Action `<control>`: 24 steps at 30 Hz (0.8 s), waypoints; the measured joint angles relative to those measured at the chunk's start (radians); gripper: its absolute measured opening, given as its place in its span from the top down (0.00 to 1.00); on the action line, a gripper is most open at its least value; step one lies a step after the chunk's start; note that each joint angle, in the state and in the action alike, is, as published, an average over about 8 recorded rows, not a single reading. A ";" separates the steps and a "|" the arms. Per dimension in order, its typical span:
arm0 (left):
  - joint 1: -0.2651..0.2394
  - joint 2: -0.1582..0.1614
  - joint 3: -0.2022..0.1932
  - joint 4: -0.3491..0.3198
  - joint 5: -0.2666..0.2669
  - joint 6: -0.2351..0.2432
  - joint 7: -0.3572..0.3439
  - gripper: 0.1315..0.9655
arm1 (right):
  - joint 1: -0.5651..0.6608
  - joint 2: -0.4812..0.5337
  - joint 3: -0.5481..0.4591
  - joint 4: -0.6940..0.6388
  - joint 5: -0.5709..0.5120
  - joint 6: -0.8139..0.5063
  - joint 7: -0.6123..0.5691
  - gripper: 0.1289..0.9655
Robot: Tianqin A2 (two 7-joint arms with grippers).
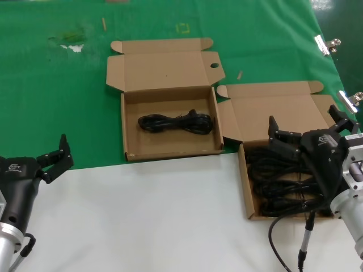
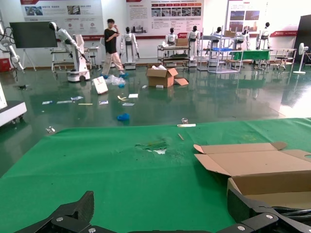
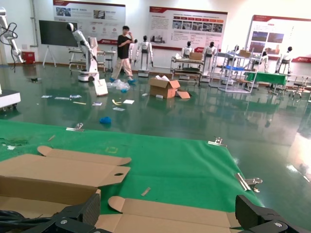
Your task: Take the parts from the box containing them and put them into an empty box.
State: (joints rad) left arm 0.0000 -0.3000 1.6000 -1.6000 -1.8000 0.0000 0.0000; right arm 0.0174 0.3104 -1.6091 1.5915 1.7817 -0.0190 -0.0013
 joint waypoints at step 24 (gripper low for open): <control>0.000 0.000 0.000 0.000 0.000 0.000 0.000 0.00 | 0.000 0.000 0.000 0.000 0.000 0.000 0.000 0.00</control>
State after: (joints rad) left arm 0.0000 -0.3000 1.6000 -1.6000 -1.8000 0.0000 0.0000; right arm 0.0174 0.3104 -1.6091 1.5915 1.7817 -0.0190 -0.0013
